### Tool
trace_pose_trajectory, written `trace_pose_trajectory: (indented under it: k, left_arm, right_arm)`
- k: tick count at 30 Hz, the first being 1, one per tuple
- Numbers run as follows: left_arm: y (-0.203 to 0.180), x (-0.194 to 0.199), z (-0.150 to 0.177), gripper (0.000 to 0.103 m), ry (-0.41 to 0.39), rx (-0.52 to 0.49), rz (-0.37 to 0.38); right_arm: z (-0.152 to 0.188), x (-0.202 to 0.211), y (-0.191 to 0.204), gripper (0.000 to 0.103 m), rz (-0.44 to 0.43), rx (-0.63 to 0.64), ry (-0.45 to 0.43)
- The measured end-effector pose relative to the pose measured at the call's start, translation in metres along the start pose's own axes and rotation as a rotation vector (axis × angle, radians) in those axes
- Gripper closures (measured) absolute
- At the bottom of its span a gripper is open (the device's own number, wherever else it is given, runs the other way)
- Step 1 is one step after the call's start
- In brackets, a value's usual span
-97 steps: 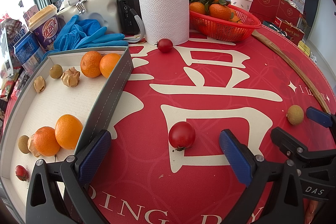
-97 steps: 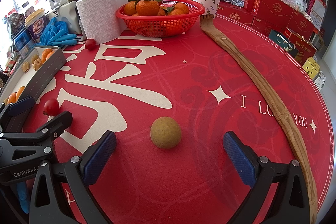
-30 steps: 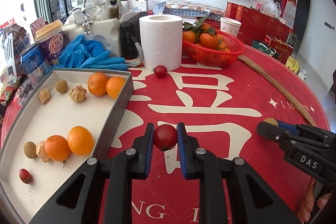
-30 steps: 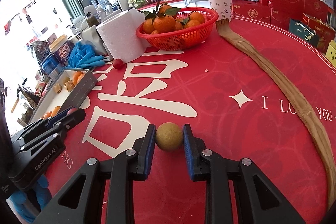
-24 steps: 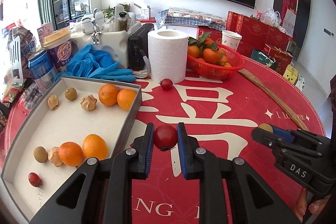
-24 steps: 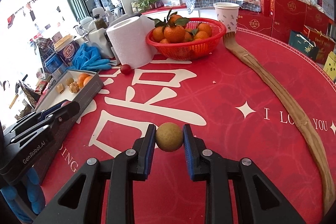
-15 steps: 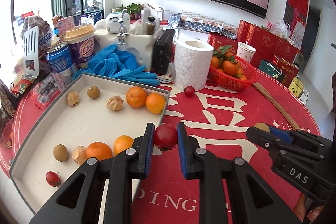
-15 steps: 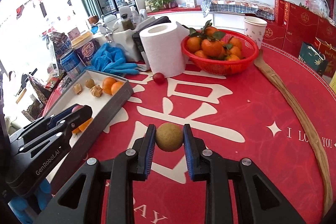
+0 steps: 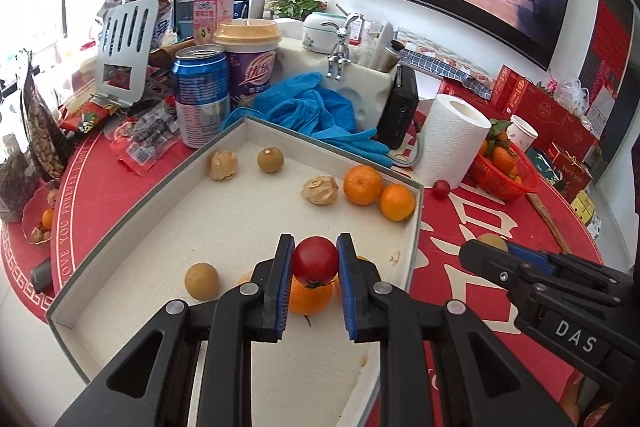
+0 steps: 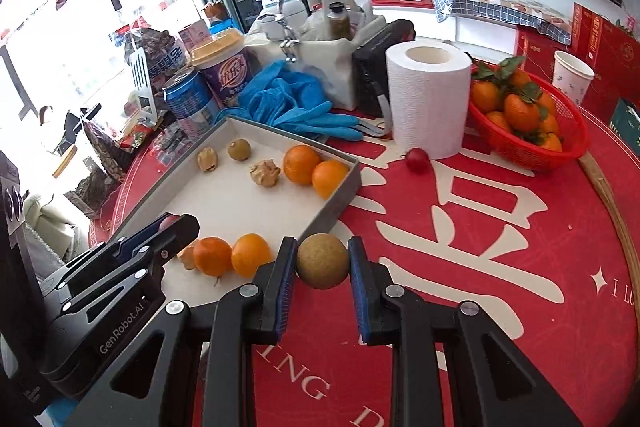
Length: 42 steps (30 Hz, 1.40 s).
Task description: Organize fruits
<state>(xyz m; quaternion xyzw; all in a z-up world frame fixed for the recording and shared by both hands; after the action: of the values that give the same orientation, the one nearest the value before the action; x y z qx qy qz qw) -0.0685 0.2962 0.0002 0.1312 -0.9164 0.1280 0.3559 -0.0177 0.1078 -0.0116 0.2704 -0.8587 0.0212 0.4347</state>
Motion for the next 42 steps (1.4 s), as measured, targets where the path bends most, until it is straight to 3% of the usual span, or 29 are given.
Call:
trace_pose_trajectory:
  k: [18,19,21,23,24,25,27,32,36,40,42]
  left_arm:
    - [0.021,-0.02,0.011,0.077,0.089,0.015,-0.053]
    - [0.022,-0.022,0.012,0.074,0.096,0.017,-0.057]
    - [0.025,-0.022,0.012,0.05,0.096,0.025,-0.068]
    - [0.028,-0.02,0.011,0.034,0.084,0.031,-0.082]
    - [0.028,-0.019,0.01,0.028,0.078,0.033,-0.082]
    - [0.029,-0.018,0.009,0.025,0.076,0.035,-0.086]
    - [0.031,-0.019,0.01,0.022,0.083,0.039,-0.101]
    - [0.035,-0.023,0.012,0.019,0.111,0.055,-0.112]
    - [0.039,-0.021,0.011,0.0,0.109,0.052,-0.153]
    - [0.037,-0.019,0.009,0.0,0.09,0.056,-0.131]
    - [0.035,-0.02,0.01,0.0,0.094,0.055,-0.124]
  right_arm:
    - [-0.012,-0.047,0.057,0.076,-0.059,0.104,0.139]
    - [-0.012,-0.049,0.058,0.076,-0.062,0.107,0.148]
    - [-0.012,-0.052,0.058,0.075,-0.062,0.106,0.16]
    - [-0.014,-0.052,0.058,0.075,-0.065,0.101,0.163]
    - [-0.015,-0.052,0.057,0.068,-0.065,0.097,0.163]
    - [-0.017,-0.051,0.056,0.039,-0.063,0.092,0.157]
    - [-0.025,-0.044,0.053,0.01,-0.047,0.087,0.117]
    - [-0.034,-0.031,0.051,0.01,-0.006,0.118,0.084]
    - [-0.035,-0.029,0.045,0.01,0.031,0.112,0.091]
    - [-0.03,-0.031,0.039,0.01,0.054,0.11,0.115]
    - [-0.027,-0.032,0.038,0.0,0.06,0.113,0.135]
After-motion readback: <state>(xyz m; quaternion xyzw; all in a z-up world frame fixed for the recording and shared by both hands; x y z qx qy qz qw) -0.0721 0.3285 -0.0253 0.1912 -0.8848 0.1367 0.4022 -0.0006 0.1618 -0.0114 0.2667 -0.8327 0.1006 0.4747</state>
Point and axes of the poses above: each gripper's, at about its wrist camera, not at the fingertips, and x roughly against the way its jaws point, y to its left, z to its underside, the point moved 9 cm from there along -x, roughly the way its jaws point, and after that the axes turned 1 degree about -x, right-handed, at the moved point
